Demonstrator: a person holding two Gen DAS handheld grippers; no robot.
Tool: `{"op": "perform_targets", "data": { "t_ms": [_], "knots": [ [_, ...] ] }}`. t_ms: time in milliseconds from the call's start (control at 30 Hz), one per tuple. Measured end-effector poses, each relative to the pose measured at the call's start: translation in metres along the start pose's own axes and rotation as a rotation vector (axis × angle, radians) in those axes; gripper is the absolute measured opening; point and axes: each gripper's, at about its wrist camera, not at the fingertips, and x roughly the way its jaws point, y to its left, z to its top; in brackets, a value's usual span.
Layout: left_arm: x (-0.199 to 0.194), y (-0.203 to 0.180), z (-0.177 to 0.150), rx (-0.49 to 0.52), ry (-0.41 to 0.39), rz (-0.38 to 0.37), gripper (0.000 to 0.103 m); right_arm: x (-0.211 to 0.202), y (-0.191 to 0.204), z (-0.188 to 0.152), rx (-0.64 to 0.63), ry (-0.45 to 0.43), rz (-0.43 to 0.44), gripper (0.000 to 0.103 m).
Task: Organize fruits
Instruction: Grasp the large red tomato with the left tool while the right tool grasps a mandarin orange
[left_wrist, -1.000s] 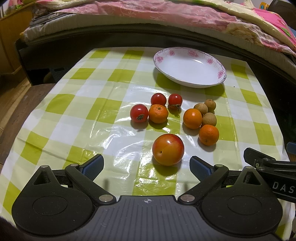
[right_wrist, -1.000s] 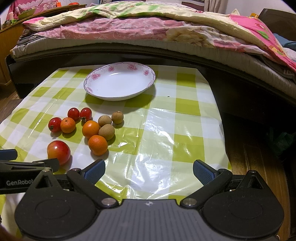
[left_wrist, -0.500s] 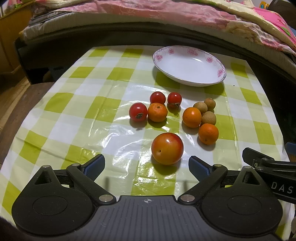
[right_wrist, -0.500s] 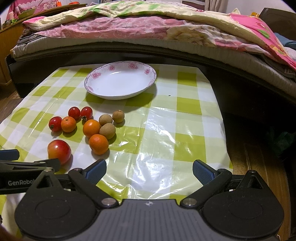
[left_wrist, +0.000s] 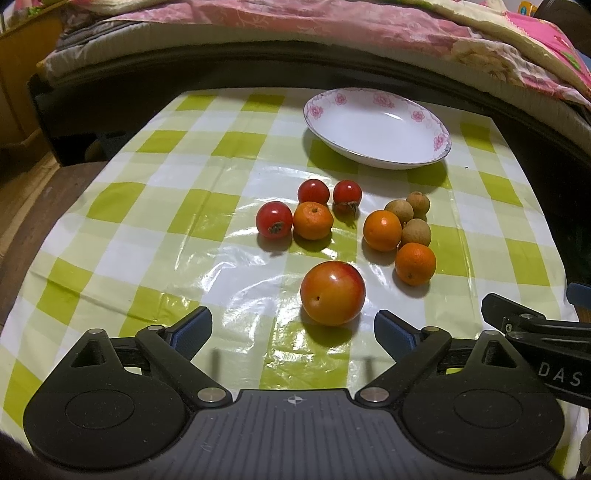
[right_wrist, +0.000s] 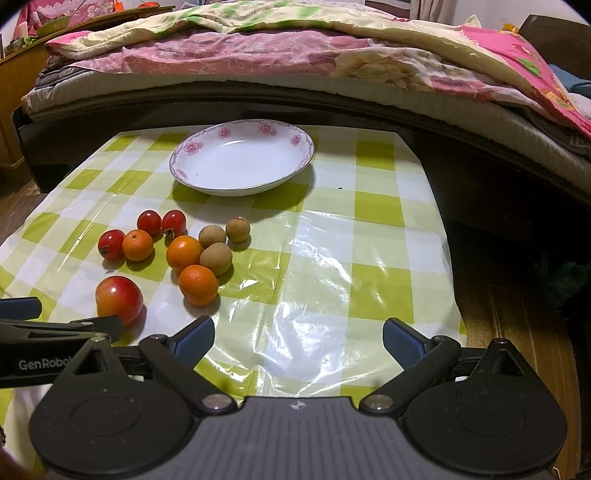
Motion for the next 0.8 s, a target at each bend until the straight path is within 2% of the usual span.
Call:
{"op": "perform_targets", "data": {
  "t_ms": [233,367,600,800],
  "knots": [
    [0.001,0.000,0.001,0.011,0.004,-0.001,0.097,0.001,-0.001,0.000,-0.003,0.009,0.009,0.099],
    [0.000,0.000,0.004,0.023,-0.018,-0.013,0.099,0.000,-0.002,0.004,-0.025,-0.002,0.014,0.098],
    [0.005,-0.007,0.009,0.094,-0.056,-0.008,0.100,-0.004,-0.006,0.012,-0.045,-0.034,0.029,0.098],
    [0.018,-0.006,0.013,0.088,-0.036,-0.001,0.097,0.000,-0.005,0.015,-0.053,-0.015,0.072,0.089]
  ]
}}
